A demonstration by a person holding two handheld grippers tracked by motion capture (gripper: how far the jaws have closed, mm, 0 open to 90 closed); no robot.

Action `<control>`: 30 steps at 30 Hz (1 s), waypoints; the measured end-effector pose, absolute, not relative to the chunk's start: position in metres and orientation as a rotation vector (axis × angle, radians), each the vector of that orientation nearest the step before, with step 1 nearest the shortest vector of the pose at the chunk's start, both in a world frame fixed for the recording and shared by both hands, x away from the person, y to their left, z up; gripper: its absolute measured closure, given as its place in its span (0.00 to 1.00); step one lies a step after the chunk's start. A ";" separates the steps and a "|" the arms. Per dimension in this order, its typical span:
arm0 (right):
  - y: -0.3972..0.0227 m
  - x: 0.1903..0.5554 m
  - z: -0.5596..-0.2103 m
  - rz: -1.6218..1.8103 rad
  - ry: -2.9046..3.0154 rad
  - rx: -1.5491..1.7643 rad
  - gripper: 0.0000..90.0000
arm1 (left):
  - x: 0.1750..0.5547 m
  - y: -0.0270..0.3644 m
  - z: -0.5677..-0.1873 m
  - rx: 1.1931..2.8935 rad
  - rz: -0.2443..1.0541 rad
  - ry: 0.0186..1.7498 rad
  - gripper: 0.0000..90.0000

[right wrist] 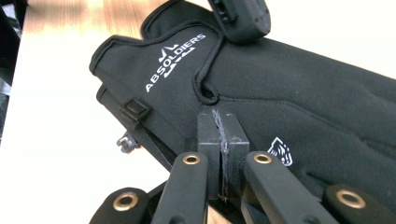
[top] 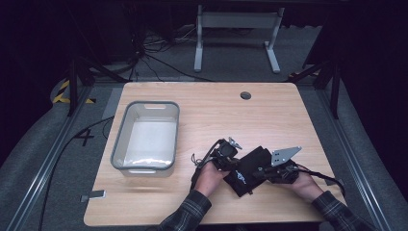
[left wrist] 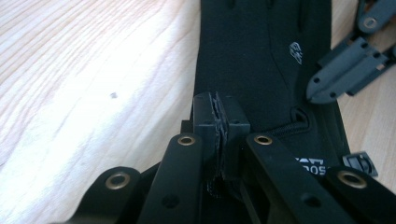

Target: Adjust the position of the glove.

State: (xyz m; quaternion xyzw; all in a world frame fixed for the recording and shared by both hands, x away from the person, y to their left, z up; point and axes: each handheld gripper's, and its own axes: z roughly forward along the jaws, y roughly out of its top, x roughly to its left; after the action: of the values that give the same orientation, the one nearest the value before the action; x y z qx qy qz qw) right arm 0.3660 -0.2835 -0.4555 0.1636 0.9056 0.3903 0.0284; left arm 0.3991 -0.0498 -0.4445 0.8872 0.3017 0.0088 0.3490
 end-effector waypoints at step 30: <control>-0.382 0.341 -0.450 1.155 2.543 0.800 0.40 | 0.406 -0.042 -0.431 2.353 0.050 0.636 0.38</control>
State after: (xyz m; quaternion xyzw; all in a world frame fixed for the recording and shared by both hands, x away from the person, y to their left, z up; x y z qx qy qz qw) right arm 0.3409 -0.3821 -0.4497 0.2736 0.8692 0.3947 0.1179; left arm 0.4062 -0.0424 -0.4315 0.9061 0.2447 0.0193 0.3446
